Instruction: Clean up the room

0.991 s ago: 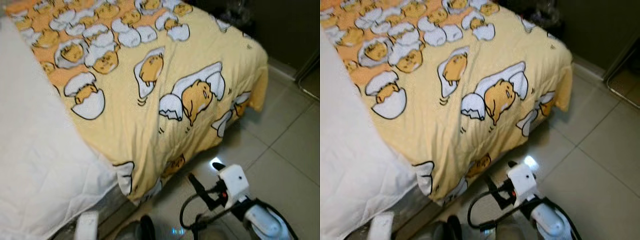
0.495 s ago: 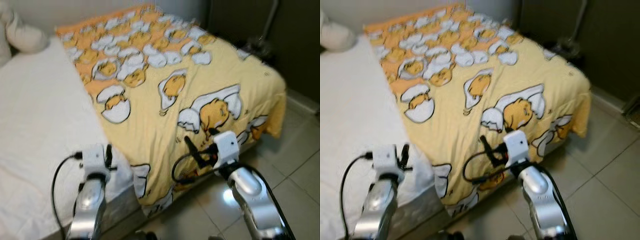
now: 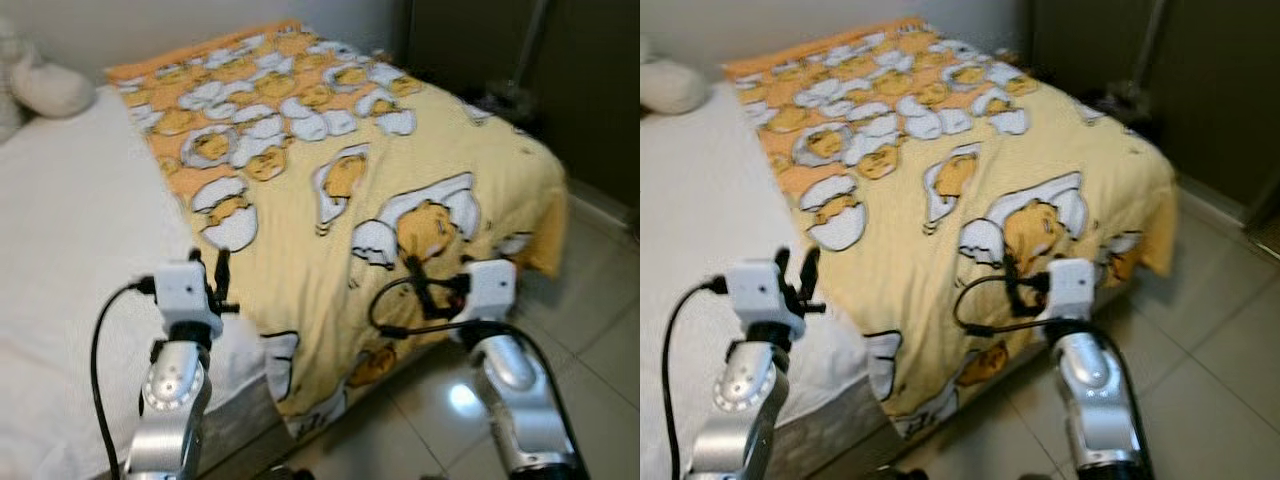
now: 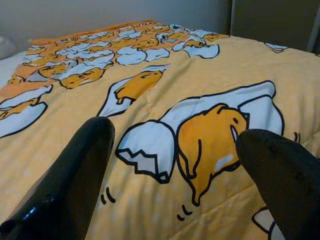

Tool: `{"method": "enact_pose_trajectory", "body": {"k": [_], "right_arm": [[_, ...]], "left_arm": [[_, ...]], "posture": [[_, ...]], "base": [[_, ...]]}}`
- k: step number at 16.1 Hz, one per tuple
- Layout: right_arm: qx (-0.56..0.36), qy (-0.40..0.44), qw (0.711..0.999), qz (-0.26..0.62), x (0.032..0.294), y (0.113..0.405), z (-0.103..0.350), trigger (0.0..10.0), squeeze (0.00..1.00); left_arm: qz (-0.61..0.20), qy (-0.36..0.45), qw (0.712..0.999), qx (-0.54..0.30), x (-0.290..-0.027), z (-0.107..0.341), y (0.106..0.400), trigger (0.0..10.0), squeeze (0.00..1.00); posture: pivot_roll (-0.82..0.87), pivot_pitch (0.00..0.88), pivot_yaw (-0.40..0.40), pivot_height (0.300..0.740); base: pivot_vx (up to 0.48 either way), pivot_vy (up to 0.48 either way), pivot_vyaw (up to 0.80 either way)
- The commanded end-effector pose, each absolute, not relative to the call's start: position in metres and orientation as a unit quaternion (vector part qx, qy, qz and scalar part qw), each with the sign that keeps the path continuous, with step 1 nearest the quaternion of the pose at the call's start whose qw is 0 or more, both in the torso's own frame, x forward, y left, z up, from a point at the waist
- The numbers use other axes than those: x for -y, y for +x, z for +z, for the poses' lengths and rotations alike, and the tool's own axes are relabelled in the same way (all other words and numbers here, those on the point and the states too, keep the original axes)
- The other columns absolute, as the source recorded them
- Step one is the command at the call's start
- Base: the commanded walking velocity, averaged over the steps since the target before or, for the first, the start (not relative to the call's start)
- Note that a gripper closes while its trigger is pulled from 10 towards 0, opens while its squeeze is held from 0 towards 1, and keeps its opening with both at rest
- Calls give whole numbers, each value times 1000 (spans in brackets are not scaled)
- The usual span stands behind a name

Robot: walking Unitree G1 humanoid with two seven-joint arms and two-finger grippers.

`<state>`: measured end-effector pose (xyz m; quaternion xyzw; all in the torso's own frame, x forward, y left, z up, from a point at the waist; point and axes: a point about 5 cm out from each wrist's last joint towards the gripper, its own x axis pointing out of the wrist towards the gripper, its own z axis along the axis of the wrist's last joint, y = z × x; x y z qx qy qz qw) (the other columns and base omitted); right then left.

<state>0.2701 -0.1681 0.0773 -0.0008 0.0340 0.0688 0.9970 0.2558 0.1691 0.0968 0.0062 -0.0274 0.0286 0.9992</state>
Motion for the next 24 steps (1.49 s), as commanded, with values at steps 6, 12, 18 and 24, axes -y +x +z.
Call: {"method": "enact_pose_trajectory", "body": {"k": [6, 12, 18, 24], "right_arm": [[-29, -7, 996, 79, 159, 288, 81, 10000, 169], [-32, -22, 993, 110, 148, 289, 78, 10000, 200], [-20, -22, 992, 122, 140, 296, 81, 10000, 212], [28, -51, 993, 103, 141, 302, 96, 10000, 12]], "left_arm": [[43, -4, 999, 1, -173, 95, 257, 10000, 0], [44, -4, 998, -33, -180, 84, 265, 10000, 0], [51, 10, 998, -36, -183, 83, 270, 10000, 0], [26, -10, 1000, 1, -179, 97, 281, 10000, 0]], "posture": [[-176, 0, 150, 740], [-161, 0, 133, 740], [-160, 0, 147, 740], [-168, 0, 166, 740]], "base": [[0, -480, 664], [0, -320, 615], [0, 0, 586], [324, 0, 288]]}}
